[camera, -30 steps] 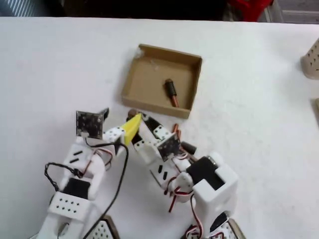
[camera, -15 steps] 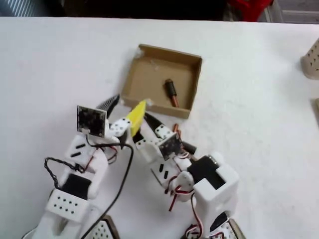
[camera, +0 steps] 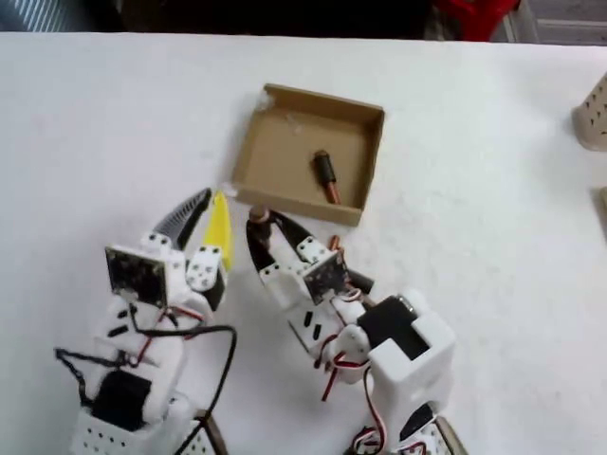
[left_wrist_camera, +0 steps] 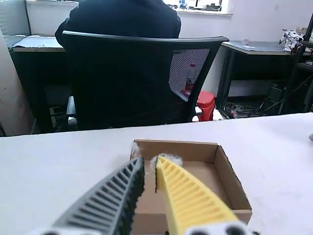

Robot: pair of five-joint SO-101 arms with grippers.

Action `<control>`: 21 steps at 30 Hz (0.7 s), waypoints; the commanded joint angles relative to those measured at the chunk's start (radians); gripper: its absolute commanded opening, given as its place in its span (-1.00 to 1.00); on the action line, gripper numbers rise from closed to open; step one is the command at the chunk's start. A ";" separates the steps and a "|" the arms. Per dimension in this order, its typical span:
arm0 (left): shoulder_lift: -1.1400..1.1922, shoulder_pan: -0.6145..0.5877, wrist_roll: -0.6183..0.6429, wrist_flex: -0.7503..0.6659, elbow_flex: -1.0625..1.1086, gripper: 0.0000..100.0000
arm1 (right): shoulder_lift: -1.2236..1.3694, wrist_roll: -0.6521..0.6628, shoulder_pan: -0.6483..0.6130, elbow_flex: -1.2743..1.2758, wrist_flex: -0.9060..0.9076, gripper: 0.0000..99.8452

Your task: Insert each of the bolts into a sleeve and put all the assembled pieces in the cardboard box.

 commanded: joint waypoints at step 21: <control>-0.031 -0.274 -0.003 0.519 0.196 -0.84 | -0.021 -0.003 0.067 0.032 -0.028 -0.97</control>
